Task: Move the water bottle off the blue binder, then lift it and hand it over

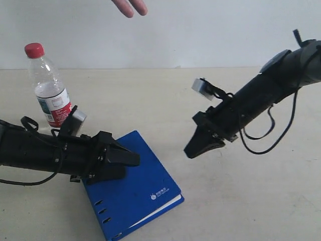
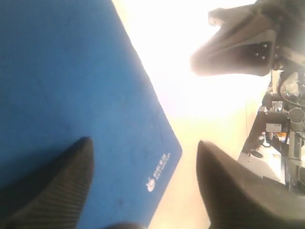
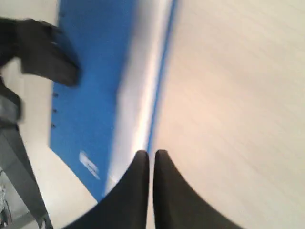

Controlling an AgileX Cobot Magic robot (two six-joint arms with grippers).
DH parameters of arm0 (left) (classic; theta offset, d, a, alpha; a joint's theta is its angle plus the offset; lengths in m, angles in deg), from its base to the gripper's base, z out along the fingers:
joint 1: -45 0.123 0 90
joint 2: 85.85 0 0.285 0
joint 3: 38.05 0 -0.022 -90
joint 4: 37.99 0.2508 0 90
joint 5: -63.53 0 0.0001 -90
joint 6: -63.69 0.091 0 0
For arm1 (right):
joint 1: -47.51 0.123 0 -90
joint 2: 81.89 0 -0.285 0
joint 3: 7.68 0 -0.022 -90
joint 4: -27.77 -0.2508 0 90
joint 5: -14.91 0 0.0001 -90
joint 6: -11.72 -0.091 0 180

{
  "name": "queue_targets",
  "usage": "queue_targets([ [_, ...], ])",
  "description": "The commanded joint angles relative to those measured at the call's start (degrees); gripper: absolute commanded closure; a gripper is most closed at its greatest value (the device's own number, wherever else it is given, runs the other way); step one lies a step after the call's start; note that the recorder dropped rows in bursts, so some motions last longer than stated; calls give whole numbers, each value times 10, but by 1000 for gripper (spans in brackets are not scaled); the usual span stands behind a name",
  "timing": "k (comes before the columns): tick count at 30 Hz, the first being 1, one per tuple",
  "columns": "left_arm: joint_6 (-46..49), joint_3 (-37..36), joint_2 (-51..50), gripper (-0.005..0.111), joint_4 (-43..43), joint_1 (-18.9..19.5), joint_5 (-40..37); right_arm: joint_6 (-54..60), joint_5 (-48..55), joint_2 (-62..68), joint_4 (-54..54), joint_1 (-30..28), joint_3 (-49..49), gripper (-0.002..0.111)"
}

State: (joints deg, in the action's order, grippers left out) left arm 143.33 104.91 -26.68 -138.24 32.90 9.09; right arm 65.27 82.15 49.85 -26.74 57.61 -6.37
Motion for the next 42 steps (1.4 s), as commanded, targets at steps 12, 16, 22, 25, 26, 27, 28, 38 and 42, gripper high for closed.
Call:
queue_targets([
  [12, -32, -22, 107, 54, 3, 17, 62, 25, 27, -9, -36, -10, 0, 73],
  [16, -116, -59, 164, 54, 120, 17, 187, 31, -11, -5, -36, 37, 0, 52],
  [22, -132, -100, 197, 54, 134, 17, 234, 33, -58, -5, -36, 48, 0, 52],
  [25, -132, -104, 197, 54, 139, 17, 266, 27, -75, -5, -39, 52, 0, 52],
  [26, -132, -104, 197, 54, 139, 17, 266, 24, -83, -5, -39, 59, 0, 52],
  [27, -132, -104, 197, 52, 139, 17, 264, 24, -92, -3, -40, 68, 0, 52],
  [28, -132, -104, 197, 49, 139, 17, 264, 27, -96, 0, -45, 76, 0, 52],
  [38, -64, -103, 152, 40, 43, 16, 215, 51, -70, 26, -98, 100, 0, 52],
  [42, -10, -103, 105, 40, 3, 16, 133, 92, -4, 26, -134, 104, 0, 52],
])
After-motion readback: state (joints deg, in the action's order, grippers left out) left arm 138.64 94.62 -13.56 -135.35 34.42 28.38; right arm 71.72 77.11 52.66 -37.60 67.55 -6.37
